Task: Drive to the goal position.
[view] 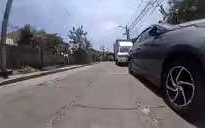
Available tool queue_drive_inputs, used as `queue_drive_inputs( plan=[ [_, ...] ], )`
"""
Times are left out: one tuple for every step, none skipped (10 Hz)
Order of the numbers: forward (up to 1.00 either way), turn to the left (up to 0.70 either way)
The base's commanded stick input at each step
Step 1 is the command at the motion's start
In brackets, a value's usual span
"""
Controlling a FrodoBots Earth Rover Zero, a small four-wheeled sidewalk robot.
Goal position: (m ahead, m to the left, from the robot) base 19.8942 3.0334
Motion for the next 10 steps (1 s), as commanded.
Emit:
queue_drive_inputs(
  plan=[
    [1.0,0.0],
    [1.0,0.0],
    [1.0,-0.01],
    [1.0,-0.03],
    [1.0,-0.03],
    [1.0,-0.03],
    [1.0,-0.03],
    [0.94,-0.03],
    [0.85,-0.04],
    [0.85,-0.23]
  ],
)
